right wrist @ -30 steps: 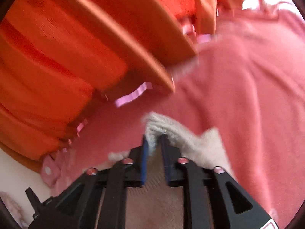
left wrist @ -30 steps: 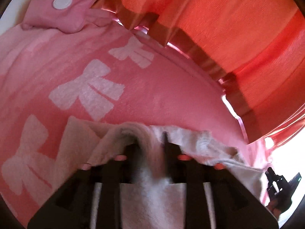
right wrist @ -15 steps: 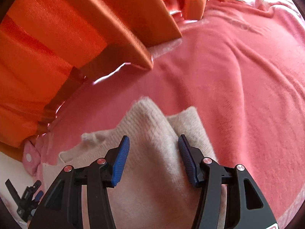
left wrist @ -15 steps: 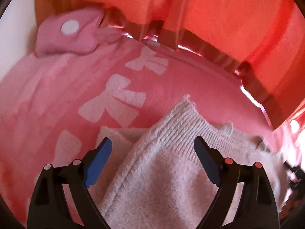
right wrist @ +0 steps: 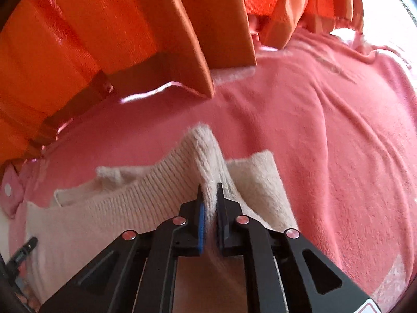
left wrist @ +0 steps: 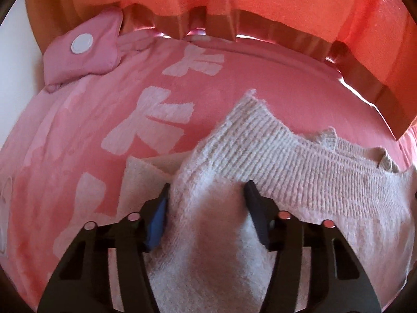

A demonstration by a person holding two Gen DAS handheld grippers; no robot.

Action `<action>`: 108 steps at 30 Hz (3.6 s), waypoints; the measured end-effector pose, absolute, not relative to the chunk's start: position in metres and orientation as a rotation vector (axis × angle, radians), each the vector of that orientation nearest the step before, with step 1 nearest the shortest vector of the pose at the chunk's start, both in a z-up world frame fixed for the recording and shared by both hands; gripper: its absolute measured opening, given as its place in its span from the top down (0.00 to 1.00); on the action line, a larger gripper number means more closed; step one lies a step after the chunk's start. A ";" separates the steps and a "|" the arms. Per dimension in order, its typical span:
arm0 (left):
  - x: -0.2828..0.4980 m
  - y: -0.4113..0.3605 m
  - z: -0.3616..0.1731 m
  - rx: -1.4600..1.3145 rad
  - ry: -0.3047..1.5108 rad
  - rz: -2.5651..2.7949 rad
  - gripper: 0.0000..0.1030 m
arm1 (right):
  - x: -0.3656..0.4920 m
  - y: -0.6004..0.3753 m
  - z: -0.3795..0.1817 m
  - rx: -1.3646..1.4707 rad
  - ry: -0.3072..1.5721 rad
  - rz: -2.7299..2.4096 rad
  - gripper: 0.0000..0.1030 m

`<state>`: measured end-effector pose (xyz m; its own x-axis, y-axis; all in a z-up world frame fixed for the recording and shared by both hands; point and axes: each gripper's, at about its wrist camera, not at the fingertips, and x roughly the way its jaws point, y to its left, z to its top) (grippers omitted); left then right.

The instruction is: Fold small clothes

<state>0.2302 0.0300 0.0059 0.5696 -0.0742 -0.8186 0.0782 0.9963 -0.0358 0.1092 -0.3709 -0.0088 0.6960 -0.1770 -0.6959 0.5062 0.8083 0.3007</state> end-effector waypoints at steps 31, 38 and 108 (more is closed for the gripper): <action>0.263 0.053 -0.002 -0.328 0.972 -0.194 0.66 | 0.134 -0.389 -0.030 0.595 0.750 -0.308 0.66; 0.247 0.059 0.030 -0.320 0.835 -0.210 0.91 | 0.098 -0.400 0.011 0.624 0.489 -0.232 0.93; 0.075 0.080 -0.004 -0.118 0.910 -0.208 0.41 | 0.017 -0.340 -0.052 0.353 1.163 -0.307 0.95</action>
